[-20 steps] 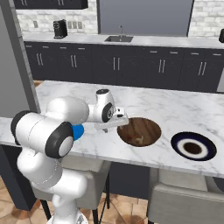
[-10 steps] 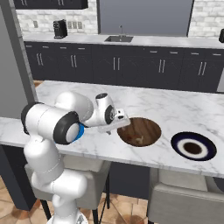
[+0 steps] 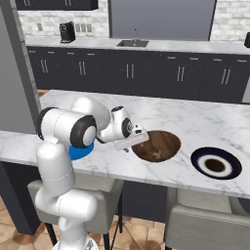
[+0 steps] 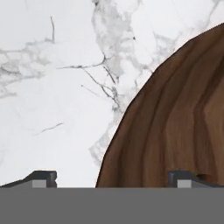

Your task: Pick the chicken drumstick and garlic from their plates and place them in the bowl. Then put the bowl in the fridge.

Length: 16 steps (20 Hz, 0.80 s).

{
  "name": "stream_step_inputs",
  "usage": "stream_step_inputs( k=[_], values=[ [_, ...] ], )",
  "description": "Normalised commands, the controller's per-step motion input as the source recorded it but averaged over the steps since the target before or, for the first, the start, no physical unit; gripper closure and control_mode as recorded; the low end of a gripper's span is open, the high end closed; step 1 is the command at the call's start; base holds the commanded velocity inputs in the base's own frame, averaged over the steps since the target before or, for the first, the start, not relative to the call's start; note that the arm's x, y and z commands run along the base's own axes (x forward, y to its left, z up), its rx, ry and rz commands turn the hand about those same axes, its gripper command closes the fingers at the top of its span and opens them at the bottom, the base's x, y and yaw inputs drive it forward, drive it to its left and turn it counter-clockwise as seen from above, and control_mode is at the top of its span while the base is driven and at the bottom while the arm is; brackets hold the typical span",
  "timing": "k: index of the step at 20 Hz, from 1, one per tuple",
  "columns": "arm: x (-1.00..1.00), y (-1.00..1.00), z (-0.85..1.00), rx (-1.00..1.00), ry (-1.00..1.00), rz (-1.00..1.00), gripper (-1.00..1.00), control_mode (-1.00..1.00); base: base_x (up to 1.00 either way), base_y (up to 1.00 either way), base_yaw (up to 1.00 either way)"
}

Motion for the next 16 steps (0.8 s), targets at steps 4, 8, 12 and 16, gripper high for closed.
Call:
stream_step_inputs(
  k=[4,8,12,16],
  values=[
    [0.22,-0.16,-0.20,0.00,0.07,-0.07,-1.00,-1.00,0.00,0.00,0.00],
    [0.04,-0.10,-0.10,0.02,0.03,-0.10,1.00,-1.00,0.00,0.00,0.00],
    [0.00,-0.16,0.00,0.06,0.00,-0.10,1.00,-1.00,0.00,0.00,0.00],
    [-0.02,-0.20,0.02,0.07,0.00,-0.13,1.00,-1.00,0.00,0.00,0.00]
  ],
)
